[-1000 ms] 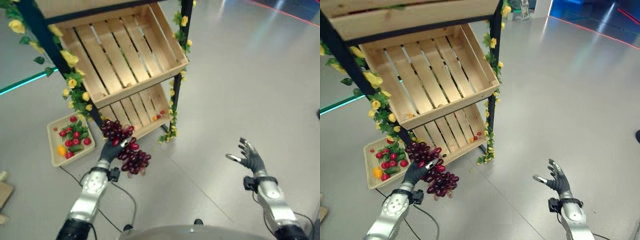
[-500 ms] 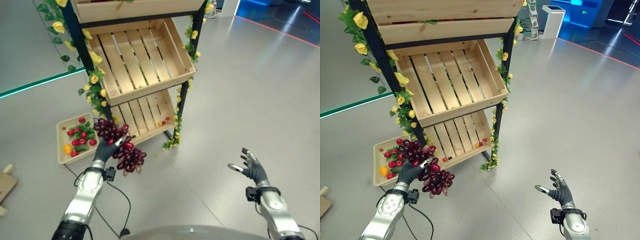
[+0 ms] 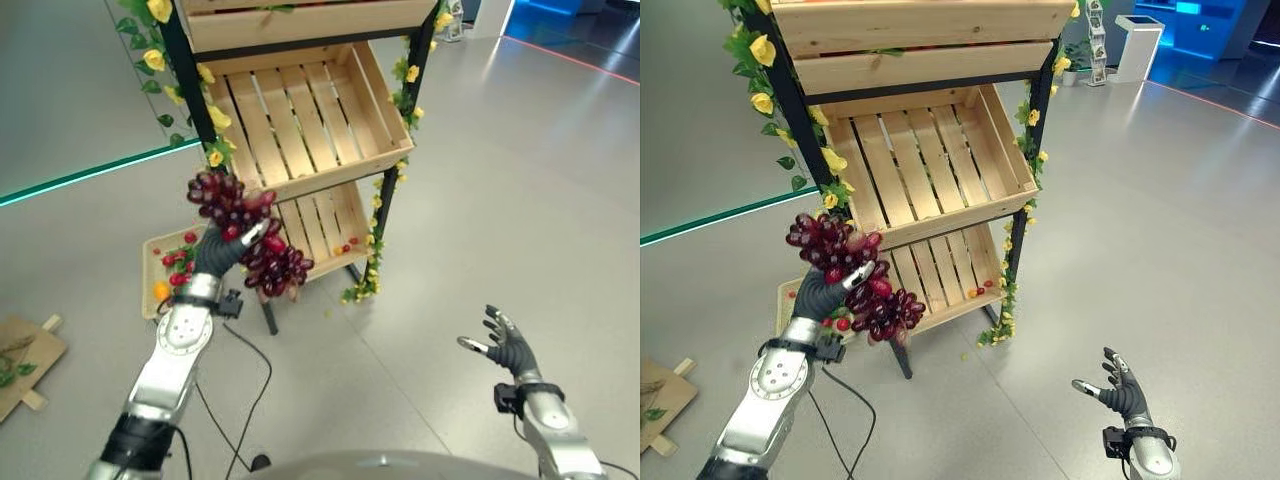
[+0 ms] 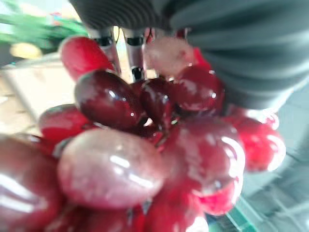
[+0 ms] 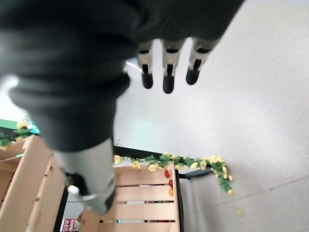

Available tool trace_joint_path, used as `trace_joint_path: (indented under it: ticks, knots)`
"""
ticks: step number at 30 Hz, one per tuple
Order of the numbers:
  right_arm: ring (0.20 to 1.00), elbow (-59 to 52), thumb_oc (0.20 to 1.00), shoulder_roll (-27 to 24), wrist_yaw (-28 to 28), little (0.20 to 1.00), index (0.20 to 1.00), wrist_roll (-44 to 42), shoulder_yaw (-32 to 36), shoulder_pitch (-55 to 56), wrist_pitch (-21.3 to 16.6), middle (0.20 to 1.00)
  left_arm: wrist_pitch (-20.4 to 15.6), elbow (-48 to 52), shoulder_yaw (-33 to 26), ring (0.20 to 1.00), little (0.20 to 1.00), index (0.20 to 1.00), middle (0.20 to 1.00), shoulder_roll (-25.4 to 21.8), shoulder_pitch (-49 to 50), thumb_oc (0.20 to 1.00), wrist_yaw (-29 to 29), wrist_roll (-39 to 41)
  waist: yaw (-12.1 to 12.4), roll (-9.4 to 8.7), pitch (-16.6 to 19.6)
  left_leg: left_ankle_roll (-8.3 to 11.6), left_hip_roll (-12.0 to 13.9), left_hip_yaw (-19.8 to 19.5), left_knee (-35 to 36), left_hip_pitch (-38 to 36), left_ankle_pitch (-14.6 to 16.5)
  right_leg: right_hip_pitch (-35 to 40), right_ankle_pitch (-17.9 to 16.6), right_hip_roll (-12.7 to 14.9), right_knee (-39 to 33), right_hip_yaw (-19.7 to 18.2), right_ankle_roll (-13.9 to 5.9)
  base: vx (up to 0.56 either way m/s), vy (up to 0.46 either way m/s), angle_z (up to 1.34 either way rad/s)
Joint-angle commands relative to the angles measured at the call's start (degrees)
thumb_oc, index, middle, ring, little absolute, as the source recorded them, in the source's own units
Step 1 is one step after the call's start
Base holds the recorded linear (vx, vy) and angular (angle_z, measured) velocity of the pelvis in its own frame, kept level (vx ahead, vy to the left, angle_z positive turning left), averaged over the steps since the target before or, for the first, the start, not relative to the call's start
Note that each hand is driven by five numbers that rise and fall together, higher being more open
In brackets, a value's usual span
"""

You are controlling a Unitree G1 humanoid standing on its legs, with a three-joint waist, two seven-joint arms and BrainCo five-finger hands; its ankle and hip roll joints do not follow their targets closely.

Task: Pick up the fruits from the basket on one side to the basket on the other side

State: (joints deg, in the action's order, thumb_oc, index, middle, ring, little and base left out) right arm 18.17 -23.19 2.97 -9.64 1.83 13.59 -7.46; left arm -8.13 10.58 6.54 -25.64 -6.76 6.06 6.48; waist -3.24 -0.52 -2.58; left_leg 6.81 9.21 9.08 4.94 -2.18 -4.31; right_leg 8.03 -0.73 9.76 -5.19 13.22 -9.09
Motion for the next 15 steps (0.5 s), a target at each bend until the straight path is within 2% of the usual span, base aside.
trace_joint_path:
  ticks: [1, 4, 15]
  knots:
    - [1.000, -1.8, 1.000, -2.7, -0.1, 1.000, 1.000, 0.8, 1.5, -3.1, -1.6, 1.000, -3.0, -1.5, 2.3, 0.200, 0.200, 0.200, 0.200, -1.7, -10.6, 0.200, 2.0, -0.5, -0.6, -1.42, 1.5, -1.39, -2.9, 0.9, -3.4, 1.9, 1.7, -2.4, 2.0, -0.9, 4.0, 0.7, 0.06, 0.03, 0.011, 0.01]
    - [1.000, -1.9, 1.000, -3.4, -0.6, 1.000, 1.000, 1.0, -0.3, -3.7, -1.1, 1.000, -2.3, -7.1, 4.3, 0.200, 0.200, 0.200, 0.200, -1.6, -16.5, 0.200, 4.3, -1.2, -1.5, -1.36, 2.1, -1.29, -2.8, 1.2, -3.2, 1.5, 1.7, -2.3, 2.1, -1.0, 4.0, 0.5, 0.05, 0.02, 0.006, 0.00]
    - [1.000, -2.7, 1.000, -4.8, -2.4, 1.000, 1.000, 1.5, -3.0, -3.6, -0.2, 1.000, -0.2, -23.1, 5.3, 0.200, 0.200, 0.200, 0.200, -3.3, -26.7, 0.200, 9.1, -1.3, -4.0, -1.43, 2.4, -1.02, -2.5, 3.0, -2.2, -0.1, 1.7, -2.5, 1.8, -1.4, 3.5, -1.4, -0.19, 0.03, 0.005, -0.03]
